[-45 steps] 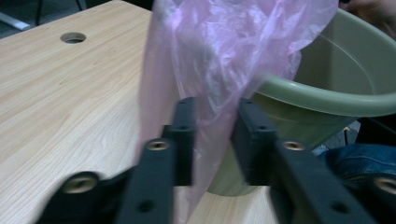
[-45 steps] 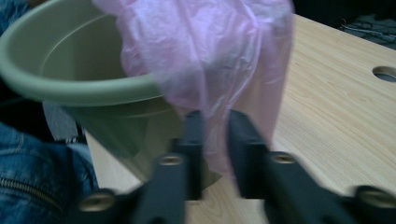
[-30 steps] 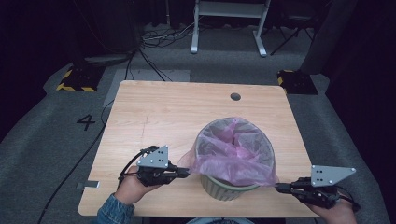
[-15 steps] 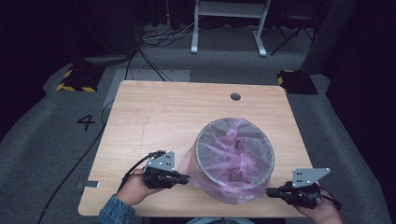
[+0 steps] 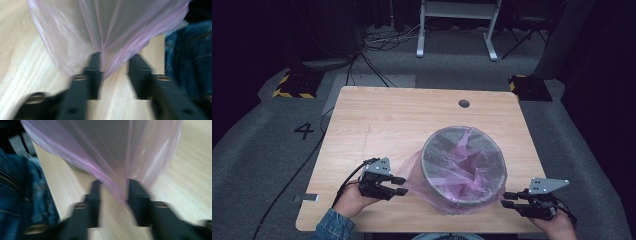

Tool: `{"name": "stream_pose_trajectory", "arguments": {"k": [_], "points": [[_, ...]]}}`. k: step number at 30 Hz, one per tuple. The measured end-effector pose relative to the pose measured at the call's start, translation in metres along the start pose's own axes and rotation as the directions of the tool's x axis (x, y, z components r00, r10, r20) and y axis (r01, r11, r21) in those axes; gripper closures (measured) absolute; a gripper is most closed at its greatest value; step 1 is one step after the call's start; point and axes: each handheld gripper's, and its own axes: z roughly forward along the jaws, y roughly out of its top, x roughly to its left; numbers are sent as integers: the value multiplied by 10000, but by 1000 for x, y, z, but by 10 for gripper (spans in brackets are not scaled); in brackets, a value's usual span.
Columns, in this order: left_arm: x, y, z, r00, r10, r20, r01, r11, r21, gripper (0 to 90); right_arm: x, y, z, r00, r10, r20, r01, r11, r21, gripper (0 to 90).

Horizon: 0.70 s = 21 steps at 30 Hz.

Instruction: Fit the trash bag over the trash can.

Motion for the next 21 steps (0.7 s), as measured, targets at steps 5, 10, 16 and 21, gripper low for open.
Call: {"name": "stream_pose_trajectory", "arguments": {"k": [5,10,16,21], "points": [[-6,8,-17,10000,15,-30,-19,9931,-1176,359,11,11,-14,9995,-134,280,166,9931,-1163,327],[-13,20,-16,9997,210,112,-191,9887,-1490,328,23,29,-15,9989,-396,230,429,9847,-1688,330],[-32,42,-2,9944,1033,227,-998,9874,-1226,321,22,45,-18,9994,-8,336,81,9761,-2170,714],[-24,52,-3,9986,515,-119,-528,9841,-1698,420,21,52,-20,9988,-317,378,388,9783,-2037,888]]}}
